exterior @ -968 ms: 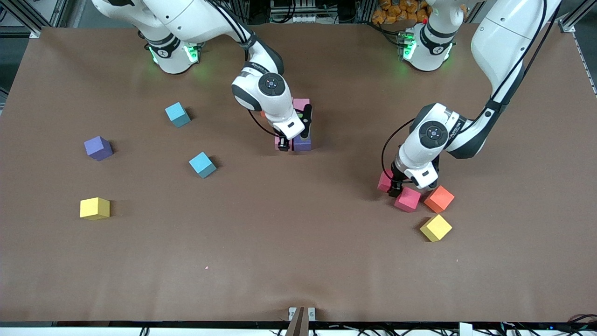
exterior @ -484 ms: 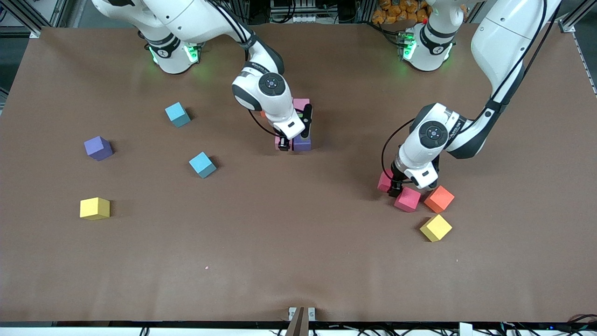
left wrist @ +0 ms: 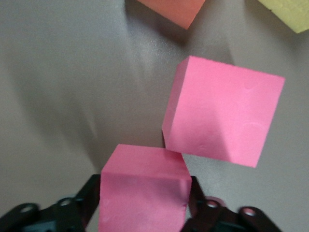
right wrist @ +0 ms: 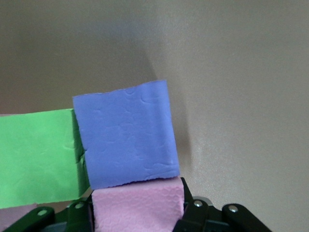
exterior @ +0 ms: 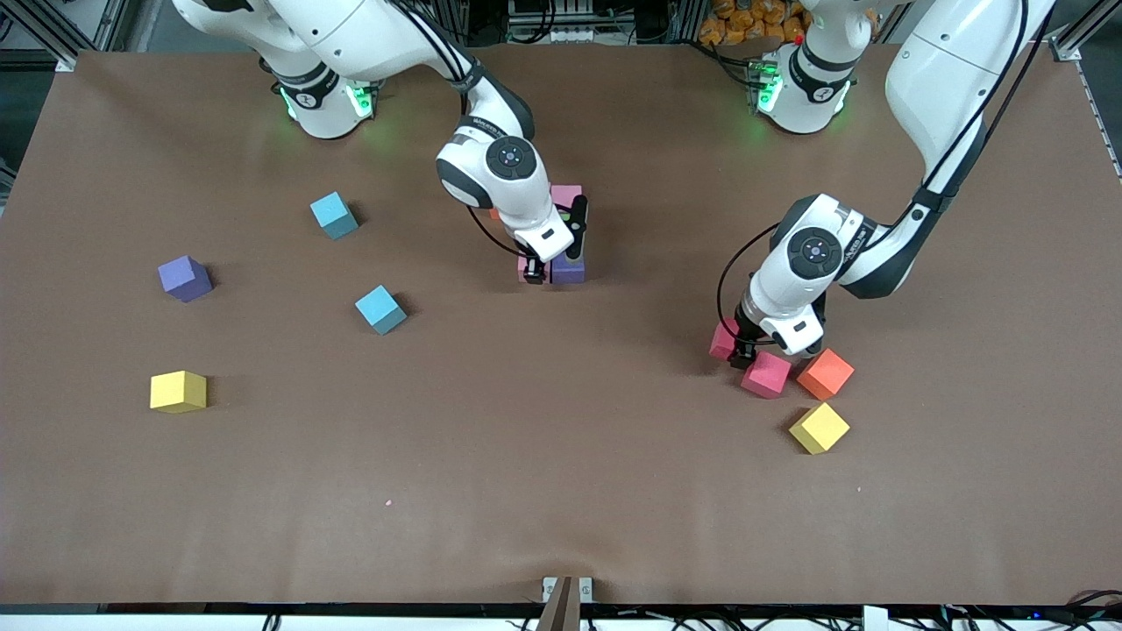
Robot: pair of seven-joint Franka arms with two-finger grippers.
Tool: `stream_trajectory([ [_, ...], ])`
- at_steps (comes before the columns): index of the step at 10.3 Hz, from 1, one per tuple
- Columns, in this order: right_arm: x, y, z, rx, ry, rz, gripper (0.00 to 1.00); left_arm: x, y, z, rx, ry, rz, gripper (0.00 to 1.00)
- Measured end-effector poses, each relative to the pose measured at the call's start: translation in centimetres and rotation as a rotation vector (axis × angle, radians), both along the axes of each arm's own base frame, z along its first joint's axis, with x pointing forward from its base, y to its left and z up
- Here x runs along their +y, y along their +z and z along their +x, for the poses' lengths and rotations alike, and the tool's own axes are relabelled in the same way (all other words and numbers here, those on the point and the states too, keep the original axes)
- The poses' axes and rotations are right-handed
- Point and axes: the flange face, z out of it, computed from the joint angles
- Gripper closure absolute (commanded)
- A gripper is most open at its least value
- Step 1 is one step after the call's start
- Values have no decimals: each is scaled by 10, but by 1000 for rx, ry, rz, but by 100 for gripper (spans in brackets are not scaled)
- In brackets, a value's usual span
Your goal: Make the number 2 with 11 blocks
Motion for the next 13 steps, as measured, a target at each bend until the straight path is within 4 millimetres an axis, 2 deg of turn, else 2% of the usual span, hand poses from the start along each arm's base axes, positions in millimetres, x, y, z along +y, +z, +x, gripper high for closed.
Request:
stream_trajectory([
  [1, 0, 0, 0, 0, 0, 0, 26, 0, 1, 2, -4, 2, -1, 68],
  [2, 0, 0, 0, 0, 0, 0, 0, 1, 2, 3, -6, 4, -1, 68],
  [8, 1, 1, 0, 5, 1, -9, 0, 5, 11, 14, -16, 16, 3, 68],
  [13, 2, 20, 2, 5, 3, -37, 0, 4, 21, 24, -27, 22, 7, 68],
])
